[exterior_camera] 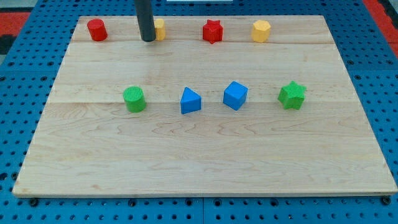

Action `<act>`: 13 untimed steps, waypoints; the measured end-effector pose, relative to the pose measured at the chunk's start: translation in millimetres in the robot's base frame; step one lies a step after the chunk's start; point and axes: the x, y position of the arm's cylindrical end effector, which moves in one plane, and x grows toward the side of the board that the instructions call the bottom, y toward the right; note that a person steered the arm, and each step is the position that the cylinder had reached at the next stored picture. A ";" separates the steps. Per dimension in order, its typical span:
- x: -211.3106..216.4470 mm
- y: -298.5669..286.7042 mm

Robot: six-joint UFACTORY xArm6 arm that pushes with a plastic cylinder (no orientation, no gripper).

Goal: Push the green star towards the bottom left

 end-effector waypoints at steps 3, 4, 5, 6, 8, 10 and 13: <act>25.4 32.0; 45.6 49.3; 59.5 72.8; 70.3 113.4; 80.8 170.2; 81.6 212.6; 88.4 284.4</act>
